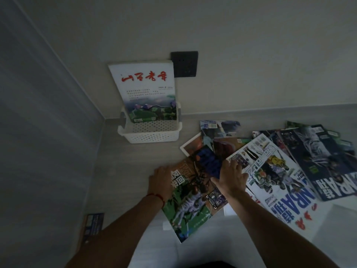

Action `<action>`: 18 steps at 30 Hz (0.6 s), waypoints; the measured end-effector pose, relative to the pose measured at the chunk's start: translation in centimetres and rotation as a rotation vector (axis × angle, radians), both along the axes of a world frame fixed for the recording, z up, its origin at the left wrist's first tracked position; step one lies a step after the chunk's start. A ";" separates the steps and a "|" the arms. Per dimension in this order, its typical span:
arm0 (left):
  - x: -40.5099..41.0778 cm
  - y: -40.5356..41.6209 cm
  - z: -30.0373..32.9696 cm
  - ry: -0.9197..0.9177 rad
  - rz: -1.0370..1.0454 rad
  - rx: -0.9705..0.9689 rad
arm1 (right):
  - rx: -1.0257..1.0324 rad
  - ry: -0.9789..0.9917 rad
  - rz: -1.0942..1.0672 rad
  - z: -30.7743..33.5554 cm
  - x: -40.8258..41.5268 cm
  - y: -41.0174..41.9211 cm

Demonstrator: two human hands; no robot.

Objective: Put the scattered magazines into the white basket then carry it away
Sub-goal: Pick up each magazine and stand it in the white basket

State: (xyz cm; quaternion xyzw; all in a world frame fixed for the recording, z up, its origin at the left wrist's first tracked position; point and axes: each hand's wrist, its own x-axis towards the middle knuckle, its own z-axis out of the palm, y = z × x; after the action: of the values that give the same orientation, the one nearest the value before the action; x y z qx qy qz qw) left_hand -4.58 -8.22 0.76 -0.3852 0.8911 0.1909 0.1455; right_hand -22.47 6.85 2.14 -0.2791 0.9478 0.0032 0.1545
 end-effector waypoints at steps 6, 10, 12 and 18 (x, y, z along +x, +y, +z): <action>0.1 -0.5 2.1 0.303 0.067 0.144 | -0.026 -0.073 -0.010 -0.2 -0.7 0.3; 1.8 -0.8 4.6 0.511 0.110 0.185 | -0.224 -0.141 -0.078 -0.2 -0.8 0.9; 3.0 -1.5 5.6 0.601 0.185 0.212 | -0.465 -0.133 -0.231 -0.1 -0.5 1.7; 5.5 -2.9 6.4 0.840 0.519 0.510 | -0.921 -1.044 -0.509 2.3 2.8 1.8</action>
State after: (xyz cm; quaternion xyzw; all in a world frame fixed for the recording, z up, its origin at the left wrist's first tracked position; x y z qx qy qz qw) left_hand 0.91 -11.15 7.19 -0.4355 0.6738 0.5674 -0.1852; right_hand -19.66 8.62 4.48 -0.0526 0.6918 -0.5637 0.4481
